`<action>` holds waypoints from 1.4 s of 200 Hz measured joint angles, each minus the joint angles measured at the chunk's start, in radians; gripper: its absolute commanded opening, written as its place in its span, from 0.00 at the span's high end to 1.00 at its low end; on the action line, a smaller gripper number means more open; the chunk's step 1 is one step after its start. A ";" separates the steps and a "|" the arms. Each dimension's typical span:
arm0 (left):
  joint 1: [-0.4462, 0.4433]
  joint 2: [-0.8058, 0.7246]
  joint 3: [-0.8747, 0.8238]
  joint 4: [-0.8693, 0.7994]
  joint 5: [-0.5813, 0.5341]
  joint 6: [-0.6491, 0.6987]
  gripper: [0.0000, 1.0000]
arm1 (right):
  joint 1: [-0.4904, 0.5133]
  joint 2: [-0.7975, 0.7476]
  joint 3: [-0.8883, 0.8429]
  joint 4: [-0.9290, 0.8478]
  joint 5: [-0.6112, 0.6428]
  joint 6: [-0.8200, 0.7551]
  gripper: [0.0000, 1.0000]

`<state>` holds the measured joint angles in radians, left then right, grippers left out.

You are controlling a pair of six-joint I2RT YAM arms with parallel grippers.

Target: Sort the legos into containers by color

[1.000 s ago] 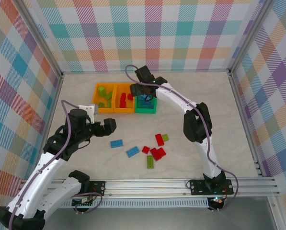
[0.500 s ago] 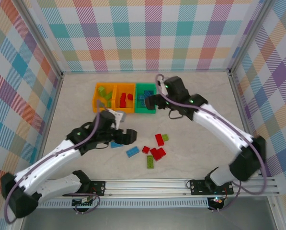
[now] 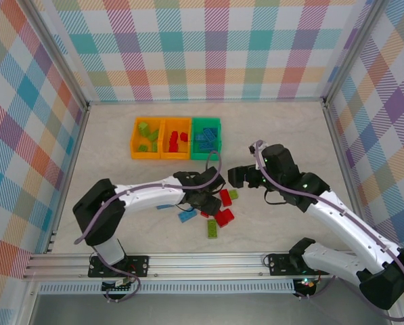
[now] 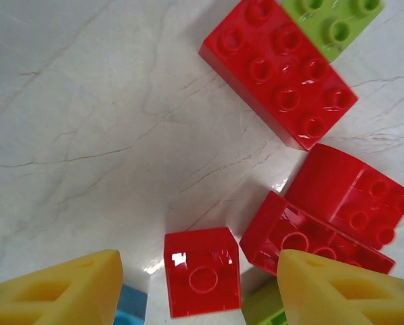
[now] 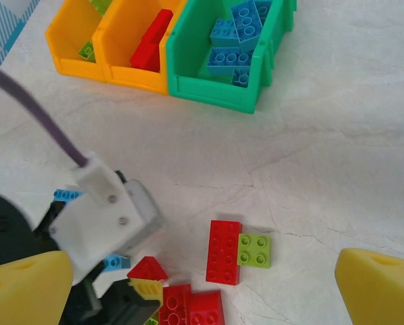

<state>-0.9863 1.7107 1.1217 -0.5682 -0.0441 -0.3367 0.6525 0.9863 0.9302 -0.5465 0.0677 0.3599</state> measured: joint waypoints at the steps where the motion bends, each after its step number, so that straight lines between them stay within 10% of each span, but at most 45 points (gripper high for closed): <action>1: 0.000 0.003 0.002 -0.001 0.000 0.000 0.39 | 0.000 0.000 0.000 0.000 0.000 0.000 0.00; 221: 0.021 -0.037 -0.008 0.011 -0.097 -0.015 0.68 | -0.006 0.017 0.005 -0.008 -0.025 0.048 0.00; 280: 0.359 -0.216 0.048 0.130 -0.175 0.005 0.69 | -0.006 0.002 -0.001 -0.006 -0.035 0.052 0.00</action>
<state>-0.6270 1.4948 1.1694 -0.4381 -0.2195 -0.3321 0.6464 0.9878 0.9291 -0.5526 0.0330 0.4118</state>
